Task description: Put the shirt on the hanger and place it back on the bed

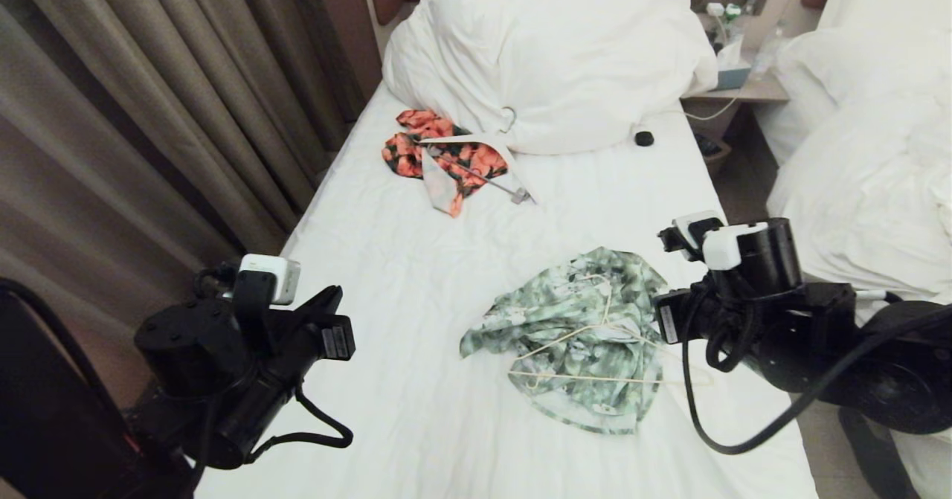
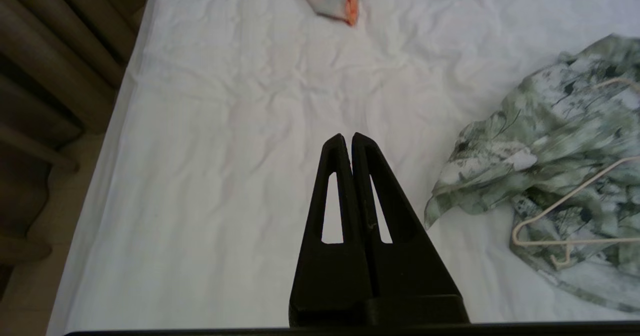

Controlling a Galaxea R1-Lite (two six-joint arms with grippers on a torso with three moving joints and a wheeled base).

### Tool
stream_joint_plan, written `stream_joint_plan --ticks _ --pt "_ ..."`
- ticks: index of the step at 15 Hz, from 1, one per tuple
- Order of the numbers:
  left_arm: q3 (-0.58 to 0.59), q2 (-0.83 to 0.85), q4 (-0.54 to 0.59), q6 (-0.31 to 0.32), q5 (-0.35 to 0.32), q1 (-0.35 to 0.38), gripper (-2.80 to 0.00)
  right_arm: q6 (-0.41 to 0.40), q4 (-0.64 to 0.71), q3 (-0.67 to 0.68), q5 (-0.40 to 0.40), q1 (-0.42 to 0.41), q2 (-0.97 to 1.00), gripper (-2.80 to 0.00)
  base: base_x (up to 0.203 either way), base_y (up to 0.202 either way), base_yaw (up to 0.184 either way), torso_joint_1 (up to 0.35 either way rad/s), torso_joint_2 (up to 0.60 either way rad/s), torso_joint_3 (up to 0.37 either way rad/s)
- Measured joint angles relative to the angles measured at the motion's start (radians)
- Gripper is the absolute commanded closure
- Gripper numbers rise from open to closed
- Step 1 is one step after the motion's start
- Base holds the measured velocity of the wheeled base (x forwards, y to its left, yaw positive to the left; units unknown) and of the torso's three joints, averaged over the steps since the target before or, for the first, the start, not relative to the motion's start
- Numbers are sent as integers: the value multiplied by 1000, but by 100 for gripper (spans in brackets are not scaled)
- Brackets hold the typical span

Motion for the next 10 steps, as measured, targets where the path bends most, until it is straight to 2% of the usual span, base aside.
stream_joint_plan --ticks 5,7,10 --pt "84 -145 0 -10 4 1 0 -4 4 189 5 -5 -277 0 0 0 0 0 0 0" --pt "118 -192 0 -6 57 5 0 -35 5 256 8 -38 -408 0 0 0 0 0 0 0" --pt "137 -263 0 0 140 10 0 -139 3 378 48 -151 -623 0 0 0 0 0 0 0"
